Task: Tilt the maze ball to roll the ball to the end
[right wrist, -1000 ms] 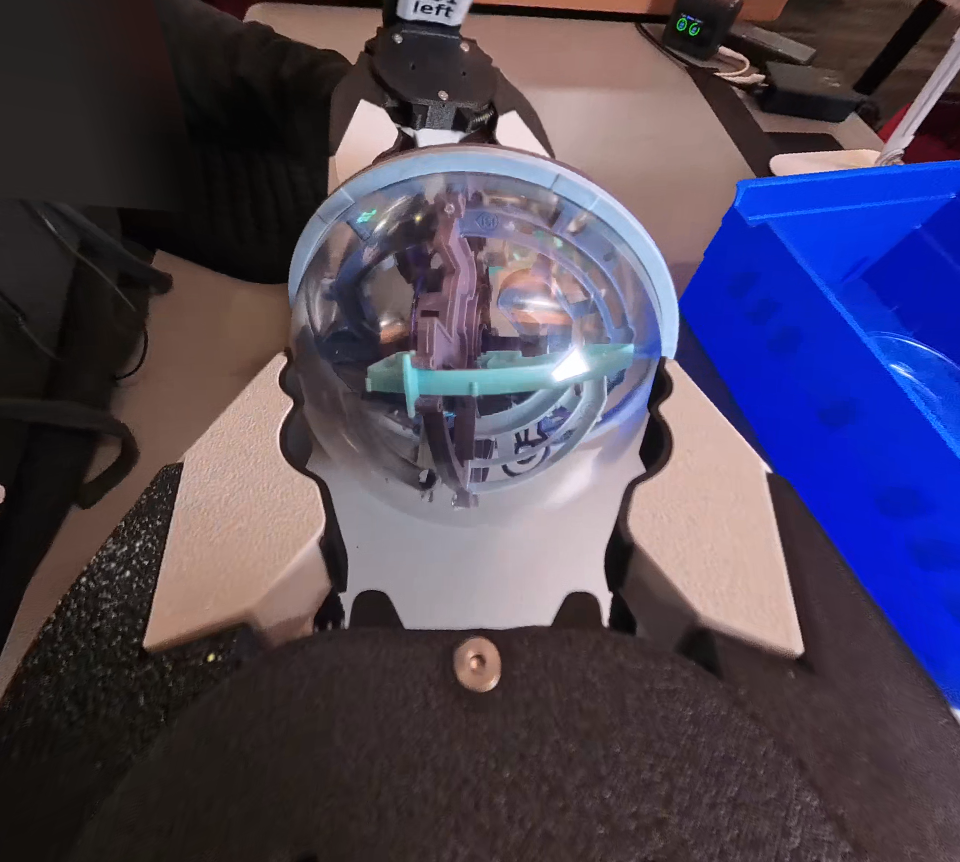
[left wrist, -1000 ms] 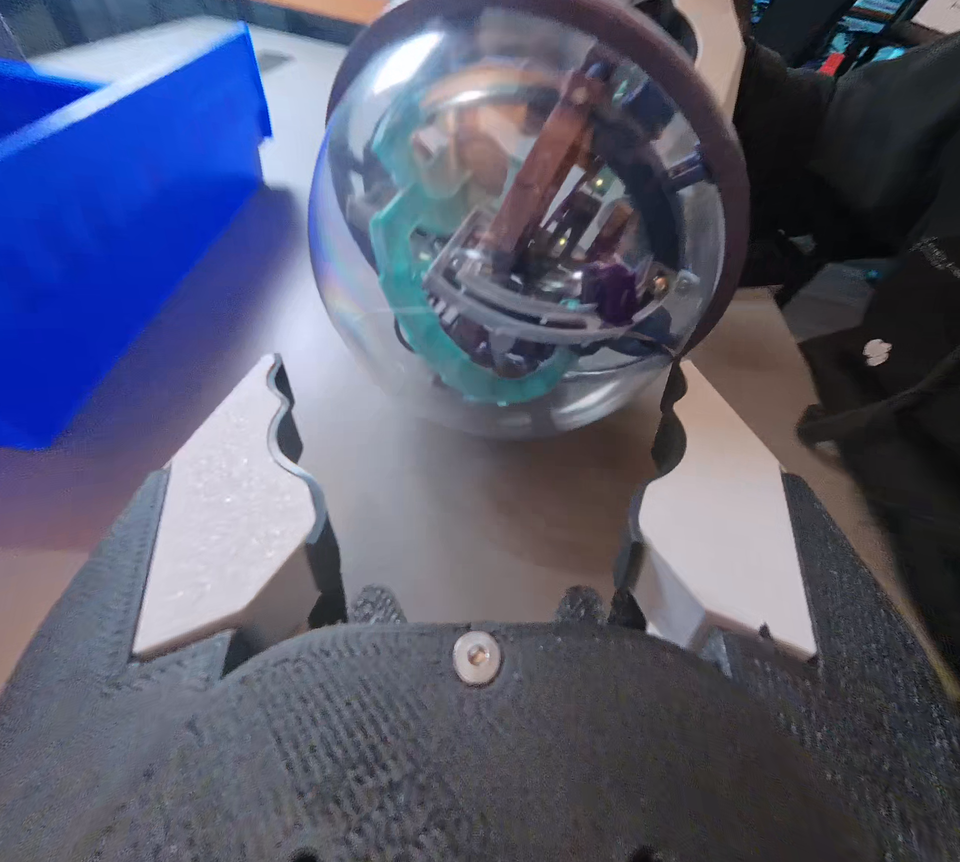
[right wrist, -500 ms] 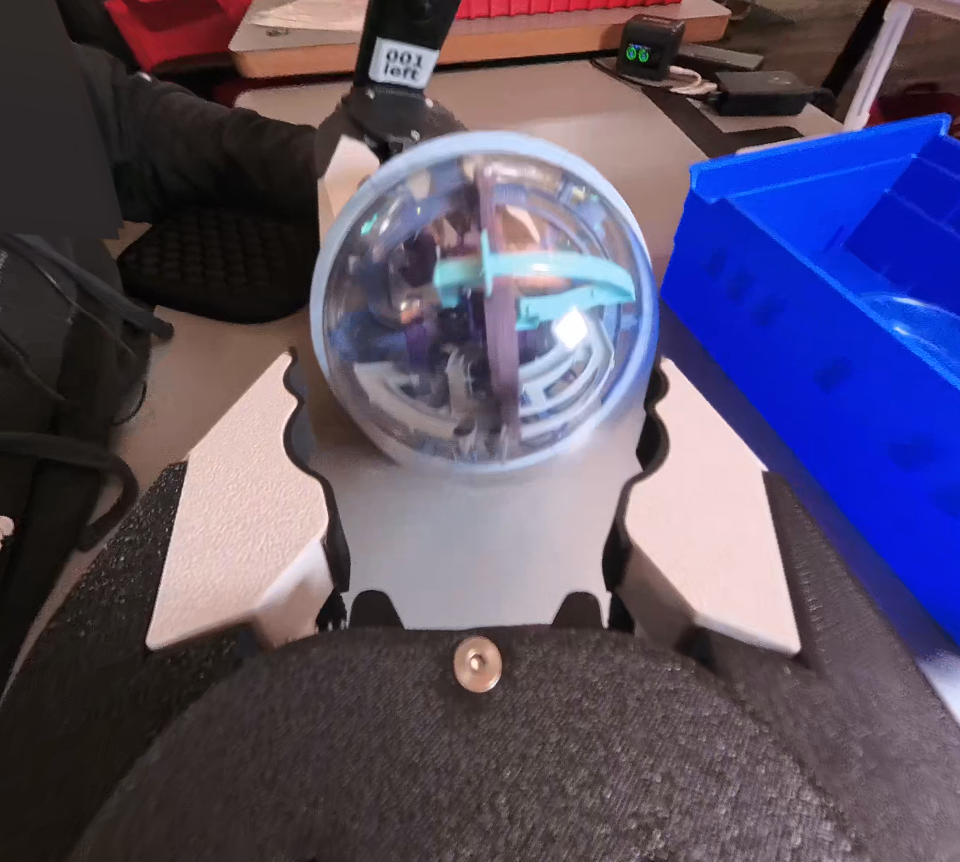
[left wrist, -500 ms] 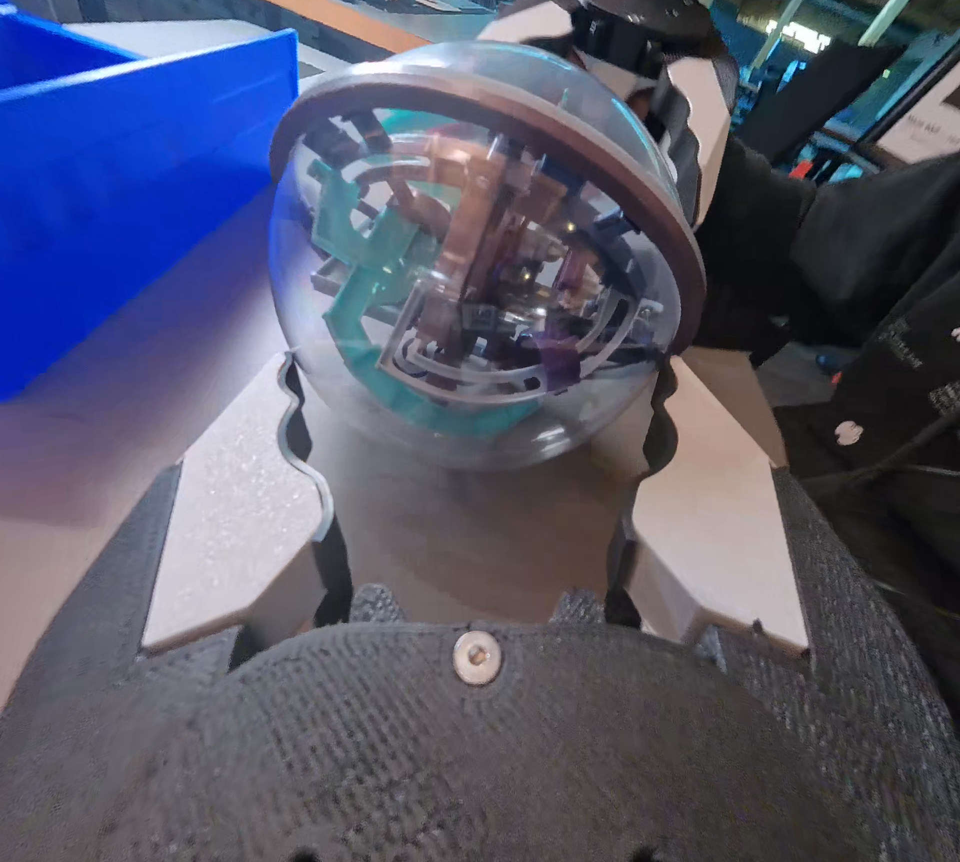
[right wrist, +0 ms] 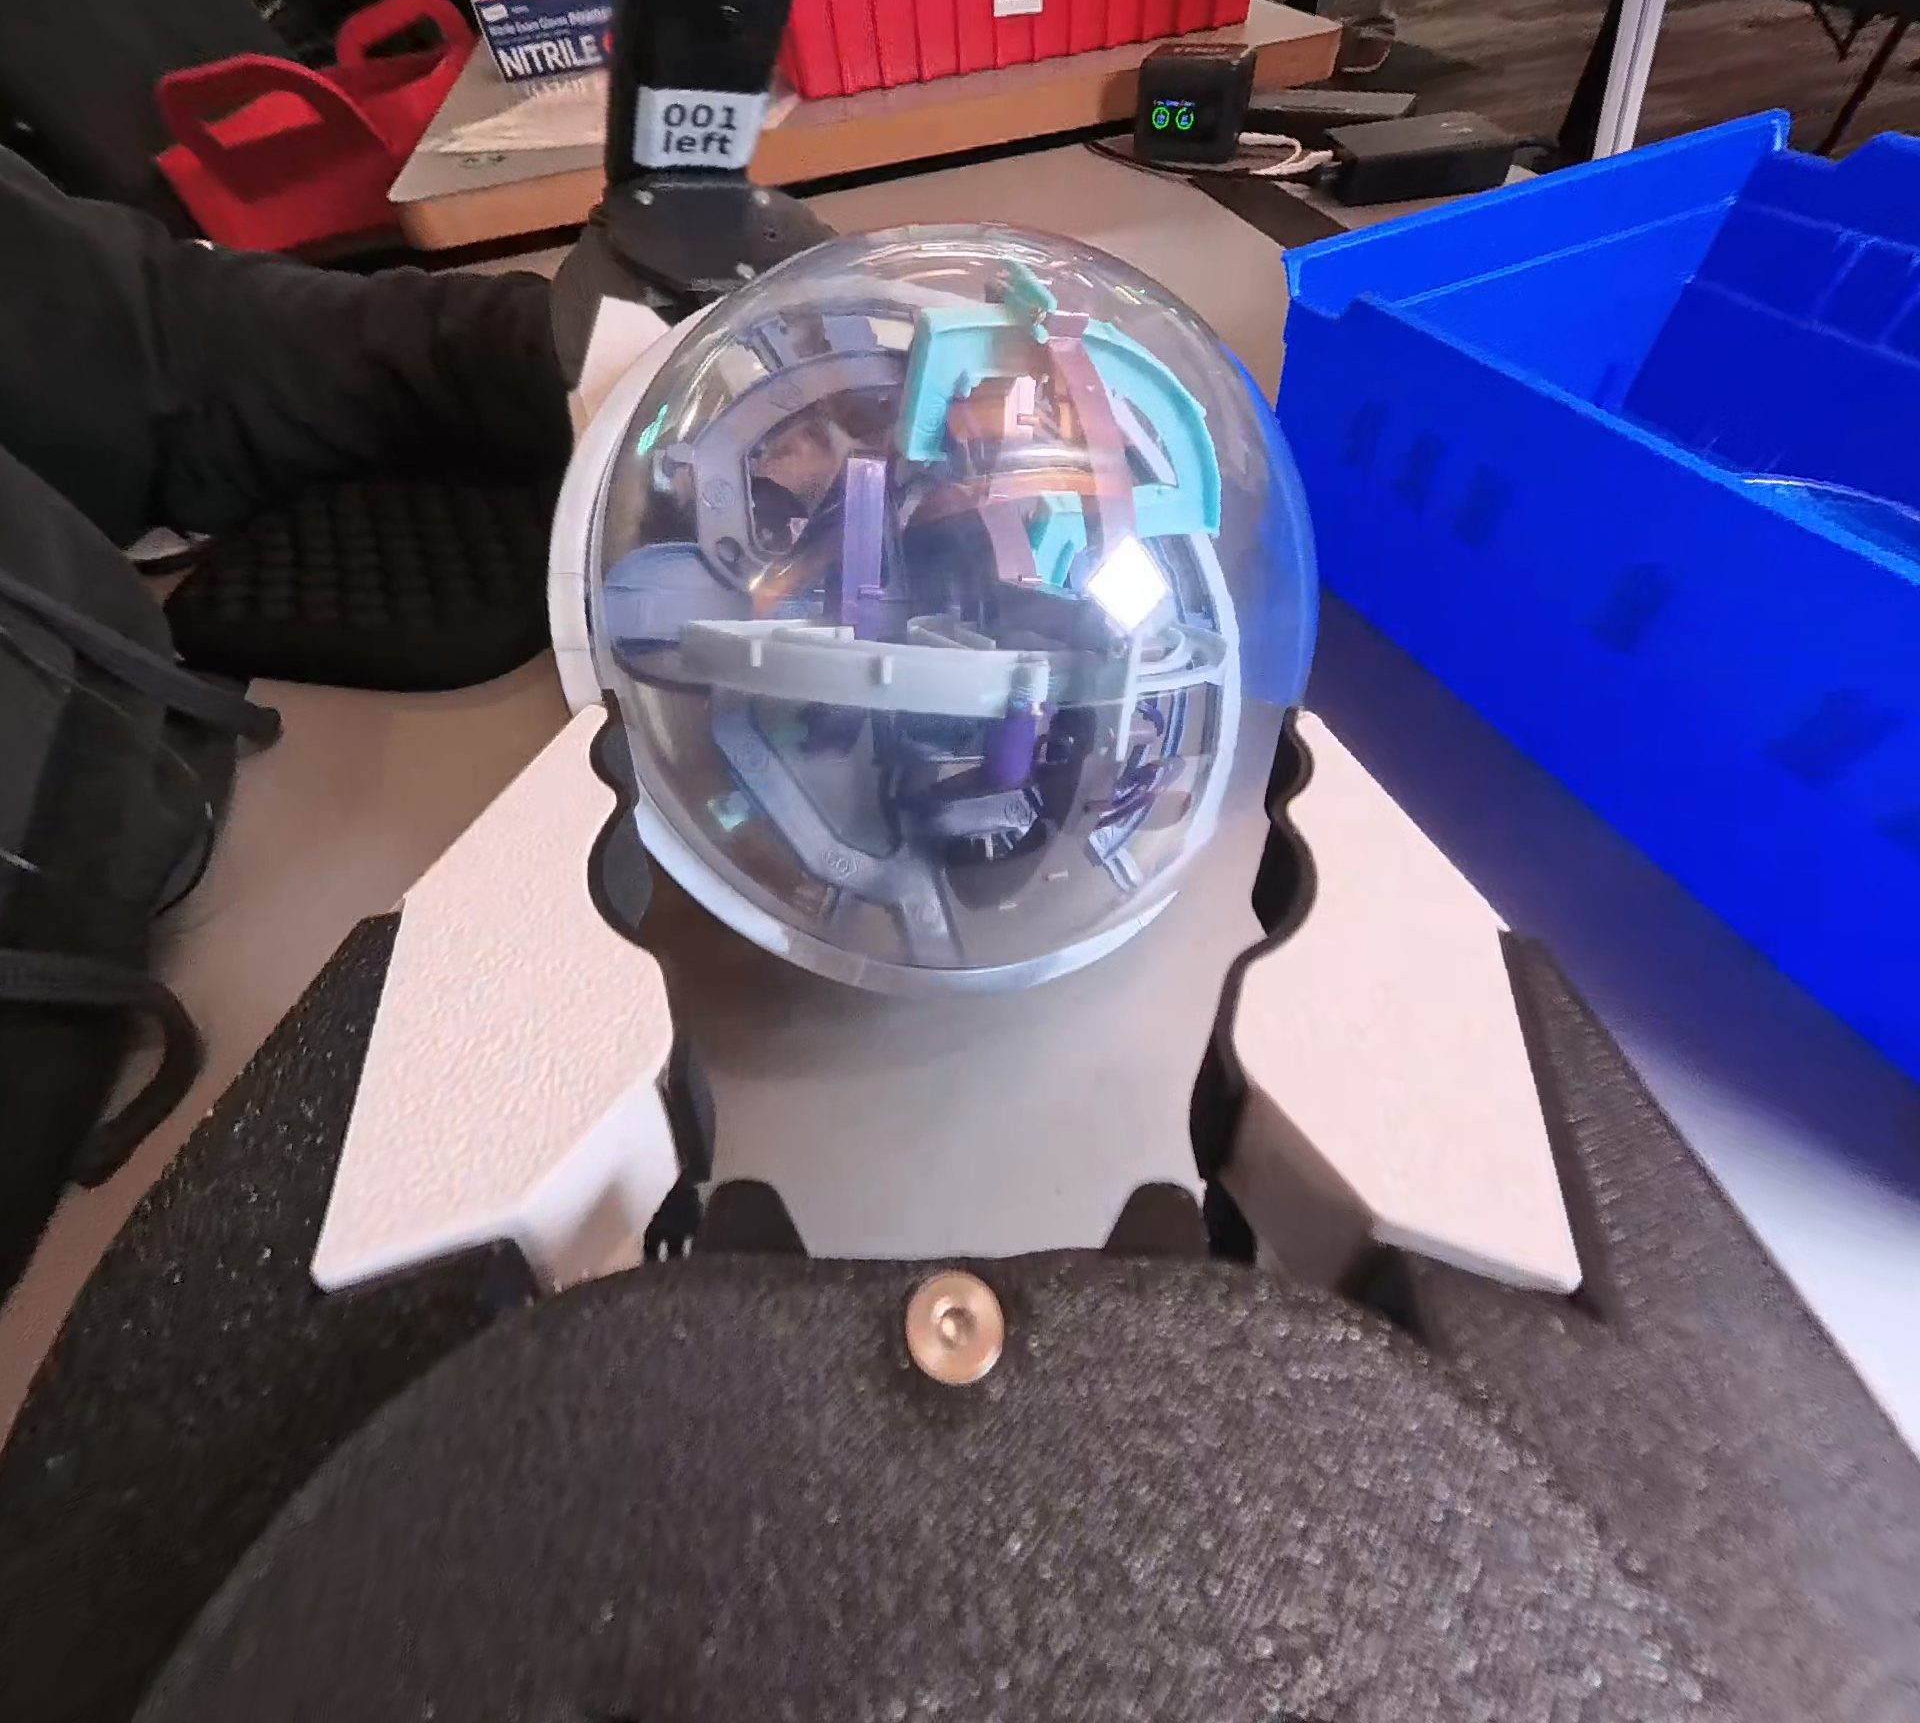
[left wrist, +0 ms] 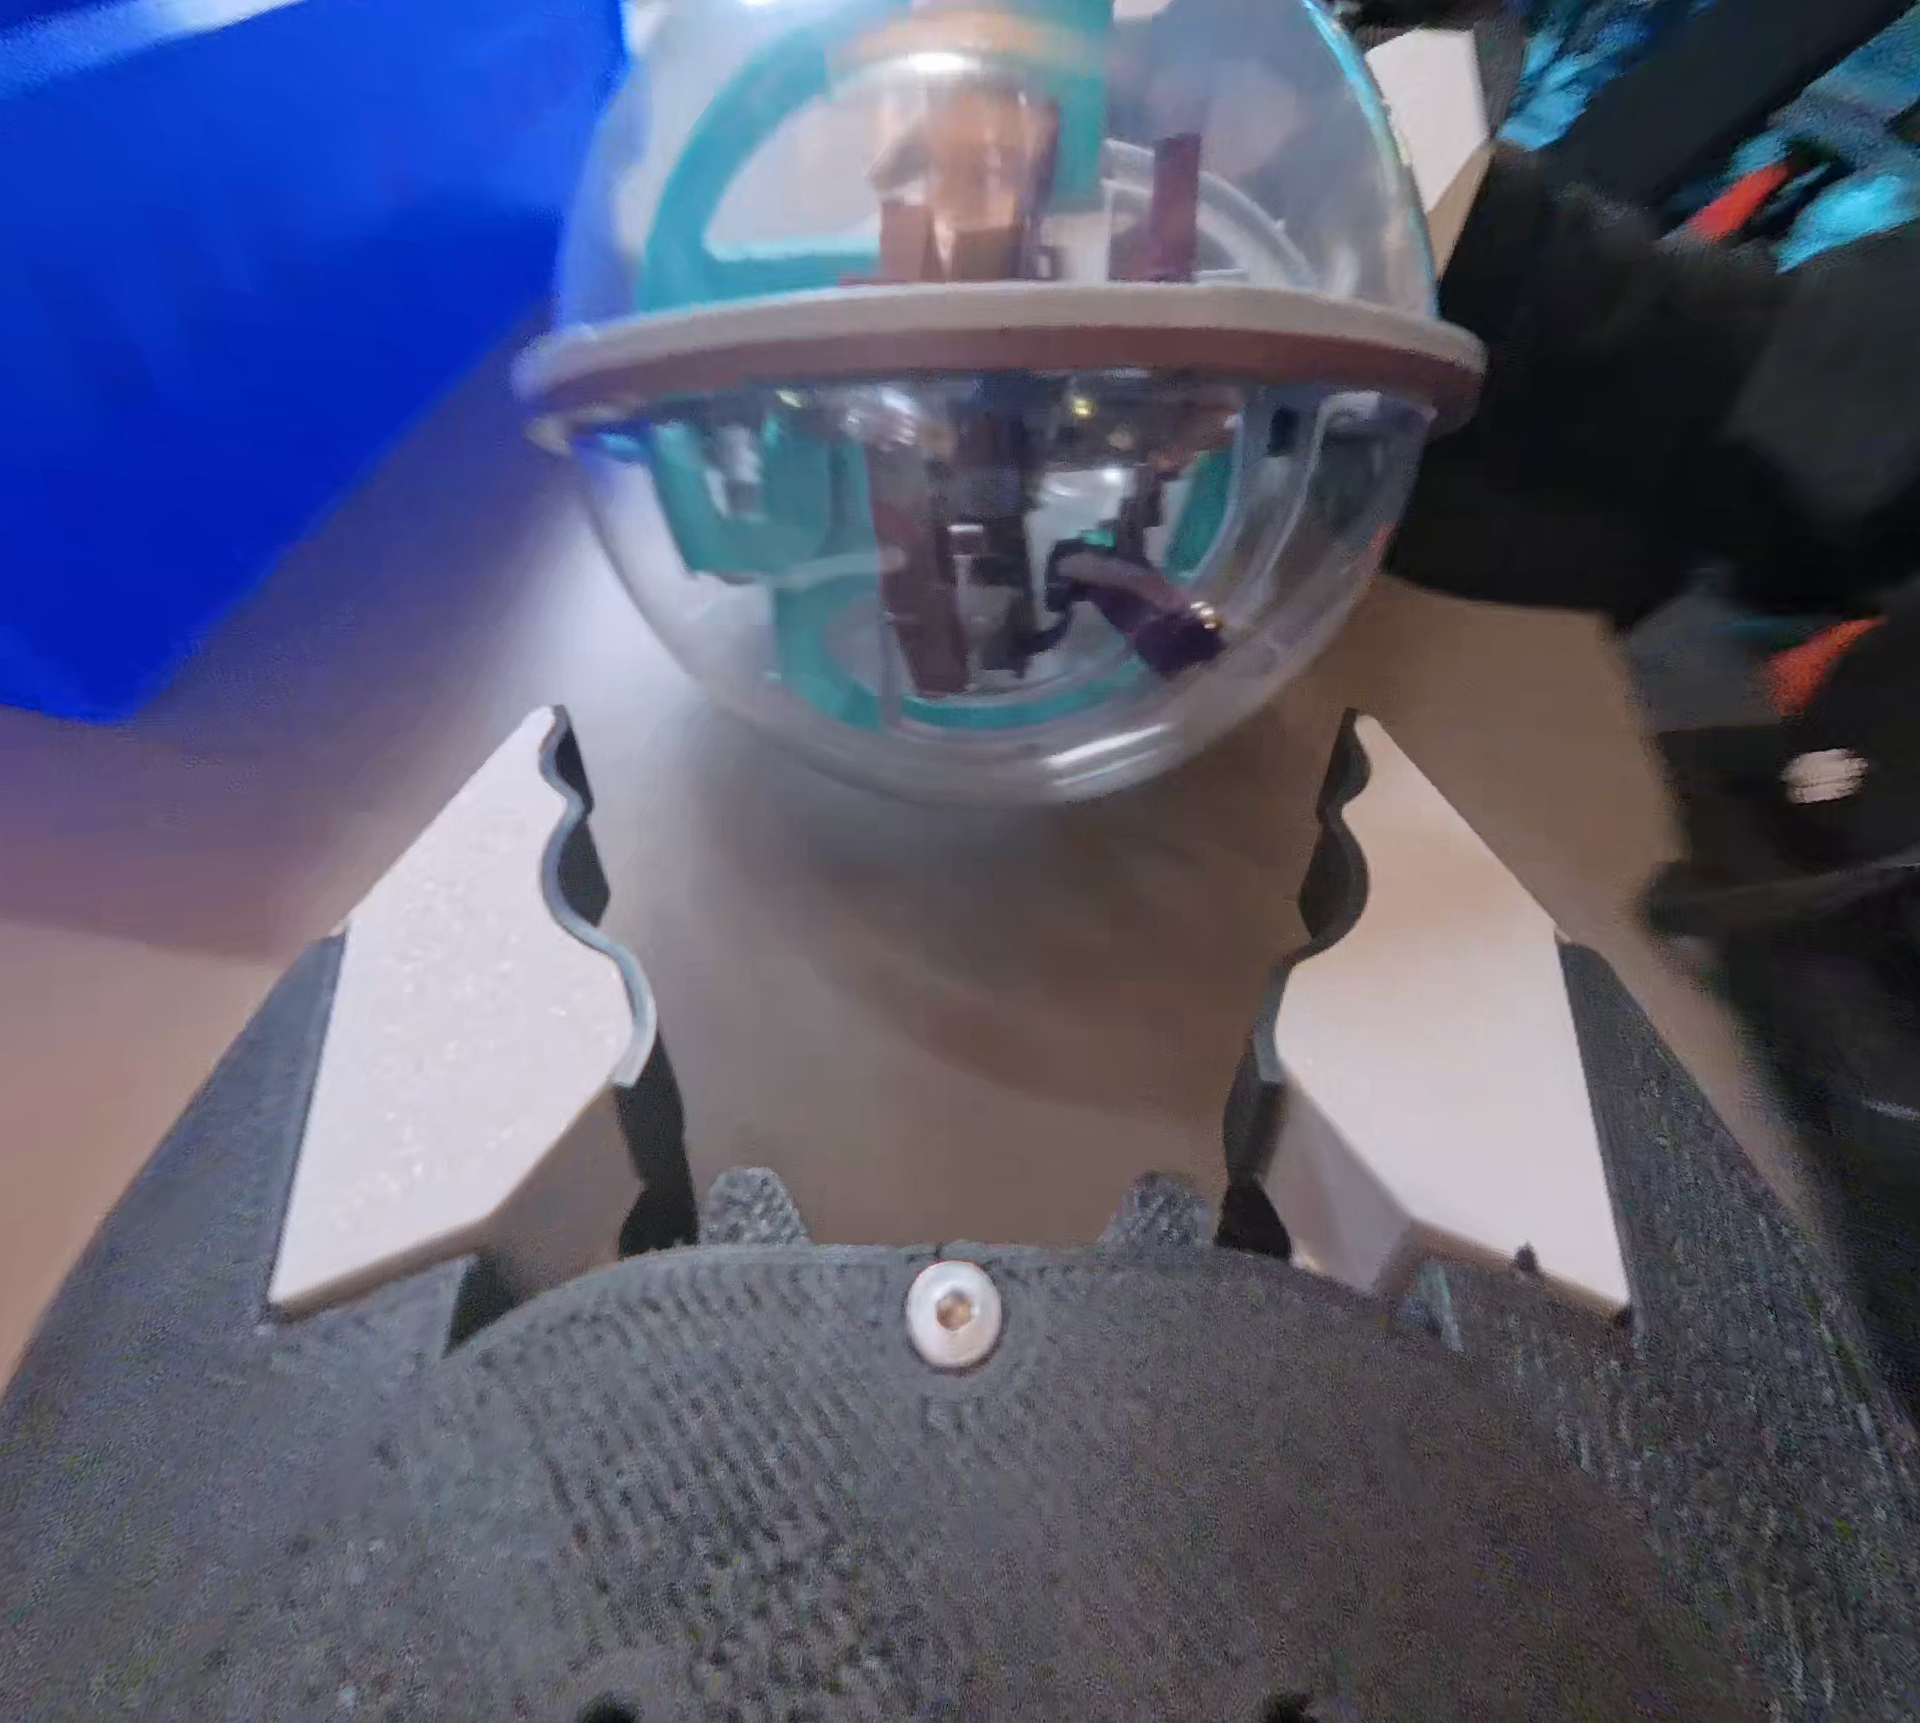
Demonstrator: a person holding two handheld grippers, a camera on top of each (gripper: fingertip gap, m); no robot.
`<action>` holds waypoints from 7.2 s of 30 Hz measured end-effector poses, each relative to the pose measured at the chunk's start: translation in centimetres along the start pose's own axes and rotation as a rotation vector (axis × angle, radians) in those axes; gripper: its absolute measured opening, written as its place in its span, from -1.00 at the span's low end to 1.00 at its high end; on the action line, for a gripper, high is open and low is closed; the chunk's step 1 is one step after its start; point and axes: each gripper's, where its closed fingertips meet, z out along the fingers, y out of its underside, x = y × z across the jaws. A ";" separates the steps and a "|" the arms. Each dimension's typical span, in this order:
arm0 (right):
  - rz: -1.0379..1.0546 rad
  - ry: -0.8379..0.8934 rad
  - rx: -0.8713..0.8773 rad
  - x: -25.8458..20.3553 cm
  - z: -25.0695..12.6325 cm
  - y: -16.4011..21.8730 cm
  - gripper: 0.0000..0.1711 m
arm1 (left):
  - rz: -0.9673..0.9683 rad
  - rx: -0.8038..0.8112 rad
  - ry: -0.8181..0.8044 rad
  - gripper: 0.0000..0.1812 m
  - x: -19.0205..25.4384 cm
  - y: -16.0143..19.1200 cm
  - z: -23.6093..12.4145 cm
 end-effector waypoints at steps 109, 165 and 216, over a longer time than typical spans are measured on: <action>-0.158 0.124 0.014 0.4 2.7 0.5 0.49 | -0.167 -0.026 0.064 0.45 -0.2 0.9 0.7; -0.064 0.039 -0.063 -0.3 1.7 2.1 0.55 | 0.296 0.178 -0.181 0.32 1.9 -4.7 -0.5; -0.022 0.205 0.146 4.9 0.3 0.5 0.65 | 0.174 0.226 -0.011 0.50 -2.4 -7.8 4.3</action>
